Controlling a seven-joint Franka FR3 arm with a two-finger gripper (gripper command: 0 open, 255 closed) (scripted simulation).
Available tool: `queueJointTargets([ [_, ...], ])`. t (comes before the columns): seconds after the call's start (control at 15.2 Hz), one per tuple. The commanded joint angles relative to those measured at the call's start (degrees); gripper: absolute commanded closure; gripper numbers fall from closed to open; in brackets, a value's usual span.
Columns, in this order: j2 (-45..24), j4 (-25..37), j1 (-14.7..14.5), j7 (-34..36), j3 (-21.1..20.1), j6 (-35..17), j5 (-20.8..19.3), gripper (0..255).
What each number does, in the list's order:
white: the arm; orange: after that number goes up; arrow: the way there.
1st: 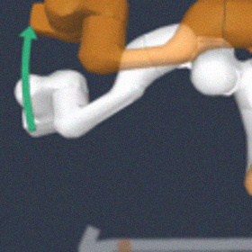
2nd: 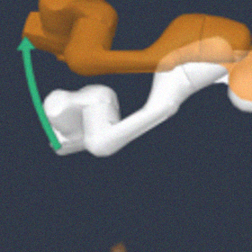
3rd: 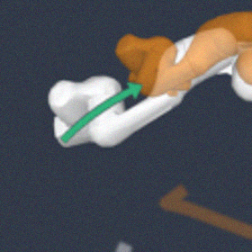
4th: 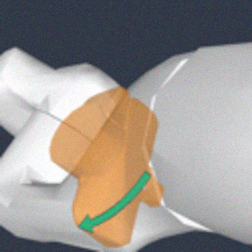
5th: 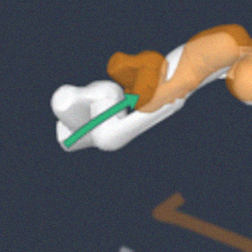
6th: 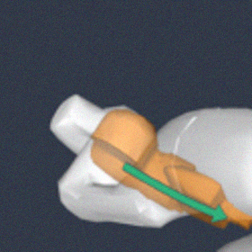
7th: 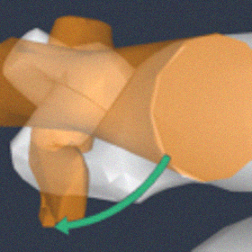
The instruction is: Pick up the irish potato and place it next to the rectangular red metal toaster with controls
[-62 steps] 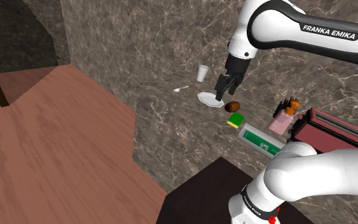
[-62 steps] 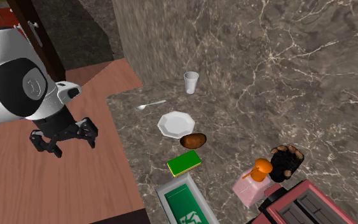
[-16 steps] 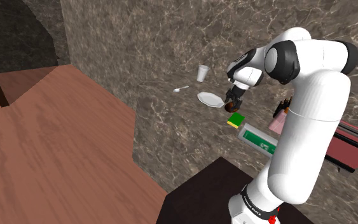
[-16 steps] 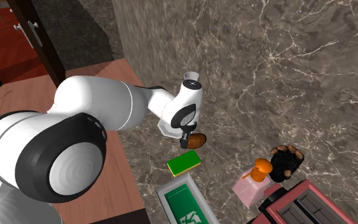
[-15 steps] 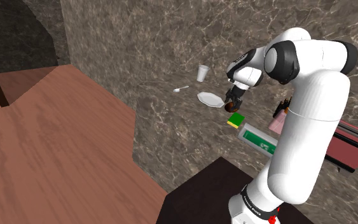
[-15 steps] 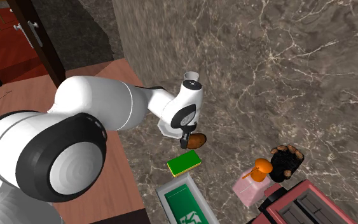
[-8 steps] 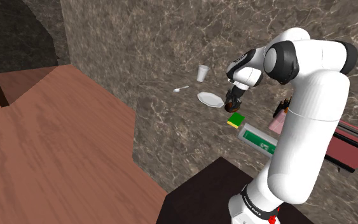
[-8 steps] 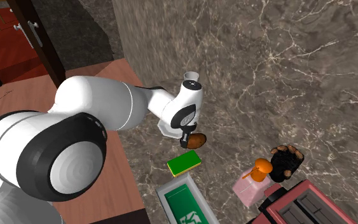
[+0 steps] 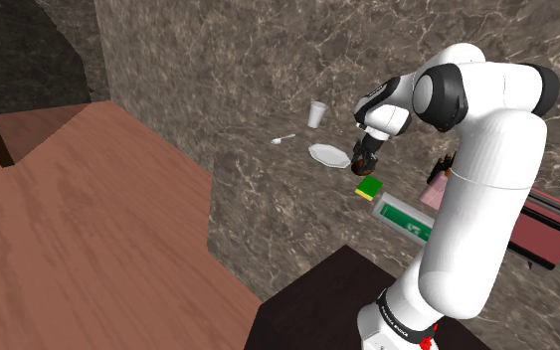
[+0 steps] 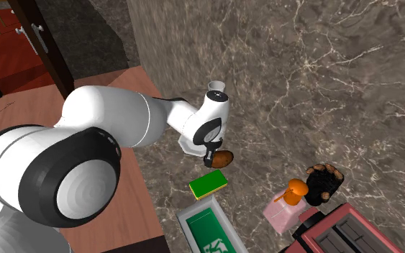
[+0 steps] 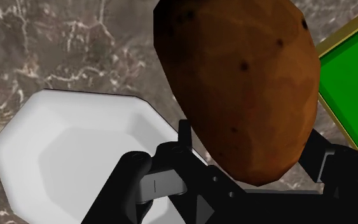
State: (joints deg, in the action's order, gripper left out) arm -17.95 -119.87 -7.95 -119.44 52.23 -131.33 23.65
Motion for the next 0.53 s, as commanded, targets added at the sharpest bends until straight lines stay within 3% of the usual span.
queueJointTargets([
  [0.0,0.53,0.18,-0.31,0.47,0.44,0.49,-0.70,255],
  [0.46,4.51,1.91,-2.63,3.84,3.00,4.38,-5.48,255],
])
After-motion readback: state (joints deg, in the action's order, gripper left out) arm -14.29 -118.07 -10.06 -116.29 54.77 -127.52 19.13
